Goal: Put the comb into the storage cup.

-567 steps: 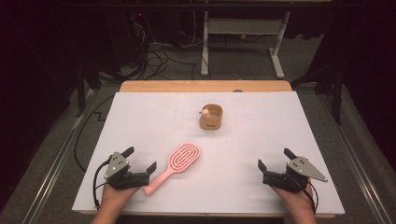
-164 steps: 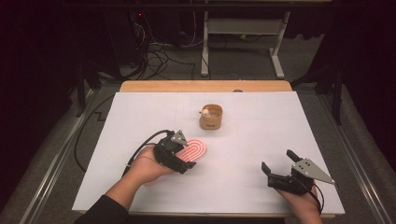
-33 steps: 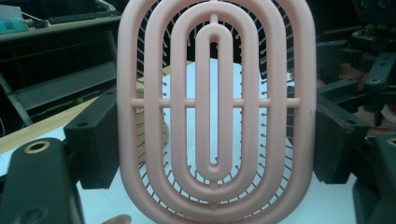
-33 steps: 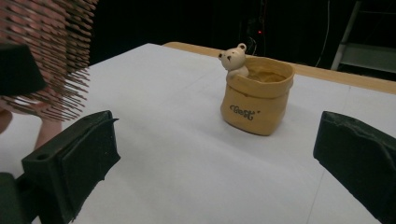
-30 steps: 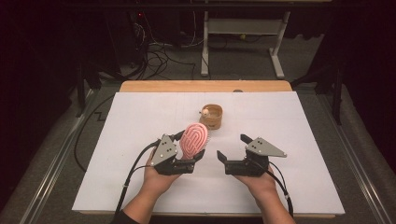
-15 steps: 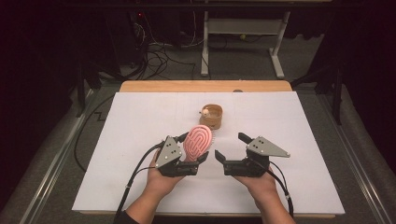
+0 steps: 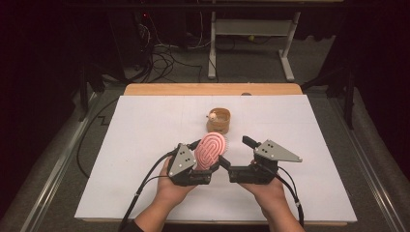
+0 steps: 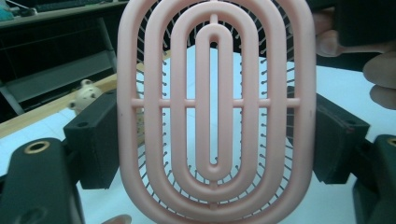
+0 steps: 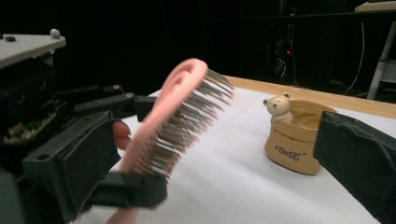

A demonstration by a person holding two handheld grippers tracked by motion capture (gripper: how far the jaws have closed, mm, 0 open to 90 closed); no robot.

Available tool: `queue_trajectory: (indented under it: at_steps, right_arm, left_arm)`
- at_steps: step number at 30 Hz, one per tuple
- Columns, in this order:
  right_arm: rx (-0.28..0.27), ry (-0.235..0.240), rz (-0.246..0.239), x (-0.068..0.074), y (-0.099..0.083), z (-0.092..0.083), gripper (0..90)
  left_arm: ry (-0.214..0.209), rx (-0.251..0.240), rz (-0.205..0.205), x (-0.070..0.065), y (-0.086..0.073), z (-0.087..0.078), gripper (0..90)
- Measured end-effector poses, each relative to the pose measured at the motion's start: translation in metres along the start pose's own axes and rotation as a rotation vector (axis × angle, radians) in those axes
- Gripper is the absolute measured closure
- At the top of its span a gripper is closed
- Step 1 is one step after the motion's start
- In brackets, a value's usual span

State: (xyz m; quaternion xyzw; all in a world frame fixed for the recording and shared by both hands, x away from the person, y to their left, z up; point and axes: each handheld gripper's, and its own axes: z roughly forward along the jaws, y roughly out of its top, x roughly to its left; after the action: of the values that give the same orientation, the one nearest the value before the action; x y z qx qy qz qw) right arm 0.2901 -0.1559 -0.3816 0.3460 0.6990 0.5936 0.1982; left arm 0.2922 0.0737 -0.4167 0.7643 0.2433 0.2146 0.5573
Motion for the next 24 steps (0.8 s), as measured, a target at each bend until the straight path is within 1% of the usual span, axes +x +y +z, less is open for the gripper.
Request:
queue_trajectory:
  at_steps: [2,4,7,12,15,18,20,22,24]
  right_arm:
    - [0.000,0.012,0.015,0.000,0.000,0.000,1.8]
    - [-0.002,0.019,0.024,0.001,0.000,0.000,3.6]
    - [-0.004,0.026,0.053,0.000,0.001,0.000,6.7]
    - [0.011,0.031,0.070,0.001,0.000,0.001,11.6]
    - [0.020,0.038,0.064,0.003,-0.001,0.002,15.5]
    - [0.034,0.052,0.074,0.003,-0.002,0.004,18.9]
    - [0.040,0.053,0.073,0.003,-0.002,0.005,22.6]
    - [0.048,0.059,0.085,0.003,-0.002,0.005,25.0]
    - [0.059,0.061,0.087,0.003,-0.003,0.005,28.3]
  left_arm:
    - [-0.008,0.004,0.010,-0.006,0.001,0.002,18.2]
    - [-0.006,0.011,0.024,-0.012,0.003,0.005,18.2]
    - [-0.007,0.012,0.028,-0.017,0.005,0.007,18.2]
    - [-0.008,0.014,0.024,-0.018,0.005,0.008,18.3]
    - [-0.010,0.011,0.022,-0.019,0.005,0.008,18.2]
    - [-0.008,0.010,0.023,-0.020,0.006,0.009,18.2]
    - [-0.004,0.014,0.029,-0.021,0.006,0.010,18.2]
    - [-0.001,0.017,0.036,-0.022,0.006,0.011,18.2]
    - [0.002,0.015,0.037,-0.023,0.006,0.011,18.2]
